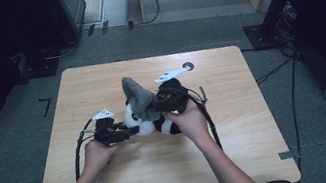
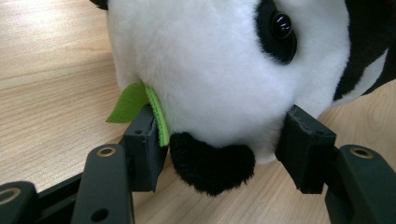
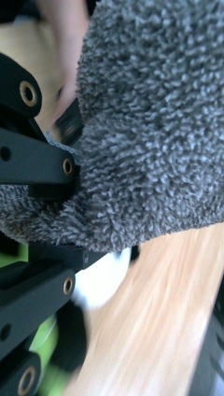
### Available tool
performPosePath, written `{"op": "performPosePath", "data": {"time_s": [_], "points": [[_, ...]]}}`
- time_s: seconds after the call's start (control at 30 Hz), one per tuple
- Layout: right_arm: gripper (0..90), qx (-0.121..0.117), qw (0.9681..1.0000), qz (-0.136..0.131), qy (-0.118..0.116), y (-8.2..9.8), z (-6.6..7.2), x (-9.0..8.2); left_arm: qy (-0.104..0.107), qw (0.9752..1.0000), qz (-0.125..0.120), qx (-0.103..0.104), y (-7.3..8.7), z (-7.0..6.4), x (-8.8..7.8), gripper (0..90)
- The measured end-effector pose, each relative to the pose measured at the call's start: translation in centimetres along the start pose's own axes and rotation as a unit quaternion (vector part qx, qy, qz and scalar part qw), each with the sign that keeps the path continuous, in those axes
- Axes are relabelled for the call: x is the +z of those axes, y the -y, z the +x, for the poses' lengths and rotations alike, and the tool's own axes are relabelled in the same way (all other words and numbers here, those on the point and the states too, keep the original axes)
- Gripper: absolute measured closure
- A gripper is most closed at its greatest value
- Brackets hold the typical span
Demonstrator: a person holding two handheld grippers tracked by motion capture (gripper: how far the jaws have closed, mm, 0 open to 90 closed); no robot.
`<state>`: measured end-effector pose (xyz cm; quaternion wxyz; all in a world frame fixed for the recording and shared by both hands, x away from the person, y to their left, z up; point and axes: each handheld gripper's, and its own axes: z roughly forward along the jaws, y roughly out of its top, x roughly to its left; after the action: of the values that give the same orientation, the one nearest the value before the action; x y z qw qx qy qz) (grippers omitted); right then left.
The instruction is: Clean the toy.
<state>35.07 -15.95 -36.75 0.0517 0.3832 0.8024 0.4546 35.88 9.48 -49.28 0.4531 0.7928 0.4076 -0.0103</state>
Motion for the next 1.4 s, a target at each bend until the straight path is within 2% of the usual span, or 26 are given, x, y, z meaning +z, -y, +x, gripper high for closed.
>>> {"op": "performPosePath", "data": {"time_s": [0.1,0.2,0.23,0.3,0.33,0.37,0.4,0.47,0.53,0.57,0.67,0.7,0.8,0.93,1.13,1.27,1.3,1.33,1.4], "points": [[75.9,0.009,0.9998,-0.006,-0.016,-1.0,0.7,2.1,-0.001,1.0000,-0.002,0.000,0.0,-0.1,0.0,39.1],[75.8,0.032,0.9992,0.002,-0.024,-1.5,0.6,4.0,-0.002,1.0000,0.000,0.005,0.0,-0.1,-0.1,39.1],[75.8,0.045,0.9985,0.028,-0.014,-1.2,0.1,5.5,-0.003,1.0000,-0.001,0.006,0.0,-0.1,0.0,39.1],[75.8,0.055,0.9966,0.061,0.001,-0.6,-0.3,6.7,-0.005,1.0000,0.001,0.003,0.0,-0.1,0.0,39.3],[75.9,0.054,0.9964,0.065,0.006,-0.2,-0.6,7.1,-0.005,1.0000,0.004,0.003,0.0,0.0,0.0,39.5],[76.0,0.061,0.9964,0.059,0.000,0.1,-0.8,7.2,-0.005,1.0000,0.003,0.001,0.0,0.0,0.0,39.9],[76.1,0.063,0.9964,0.057,-0.001,0.2,-0.9,7.0,-0.005,1.0000,0.003,0.002,0.0,0.0,0.0,40.3],[76.2,0.038,0.9971,0.065,0.011,0.3,-0.6,6.6,-0.010,0.9999,0.005,0.004,-0.1,-0.1,0.1,41.3],[76.3,0.030,0.9966,0.075,0.016,0.4,-0.4,6.4,-0.010,0.9999,0.005,0.002,-0.1,-0.1,0.1,42.0],[76.4,0.013,0.9959,0.088,0.017,0.9,-0.2,5.9,-0.010,0.9999,0.006,0.002,-0.1,-0.2,0.1,42.2],[76.4,0.007,0.9953,0.096,0.016,1.4,-0.3,5.5,-0.010,0.9999,0.005,0.002,-0.1,-0.2,0.1,42.4],[76.3,0.002,0.9948,0.101,0.011,2.2,-0.5,4.8,-0.011,0.9999,0.005,0.003,-0.1,-0.2,0.1,42.5],[76.4,-0.011,0.9946,0.102,0.010,2.9,-0.8,4.0,-0.012,0.9999,0.004,0.008,-0.1,-0.3,0.2,42.5],[76.4,-0.041,0.9927,0.111,0.021,3.8,-0.8,3.0,-0.014,0.9998,0.006,0.013,-0.1,-0.4,0.1,43.1],[76.4,-0.046,0.9932,0.105,0.022,4.6,-1.2,1.7,-0.015,0.9996,0.008,0.024,-0.1,-0.7,0.2,44.8],[76.4,-0.045,0.9942,0.094,0.026,4.8,-1.6,0.6,-0.011,0.9997,0.009,0.020,-0.1,-0.6,0.2,44.8],[76.4,-0.044,0.9943,0.092,0.029,4.8,-1.7,0.3,-0.010,0.9998,0.009,0.017,-0.1,-0.5,0.2,44.8],[76.4,-0.048,0.9940,0.089,0.042,4.8,-2.0,-0.5,-0.008,0.9998,0.009,0.013,-0.1,-0.5,0.2,44.7],[76.4,-0.047,0.9938,0.089,0.048,4.9,-2.2,-0.8,-0.005,0.9999,0.008,0.011,-0.1,-0.4,0.2,44.7]]}}
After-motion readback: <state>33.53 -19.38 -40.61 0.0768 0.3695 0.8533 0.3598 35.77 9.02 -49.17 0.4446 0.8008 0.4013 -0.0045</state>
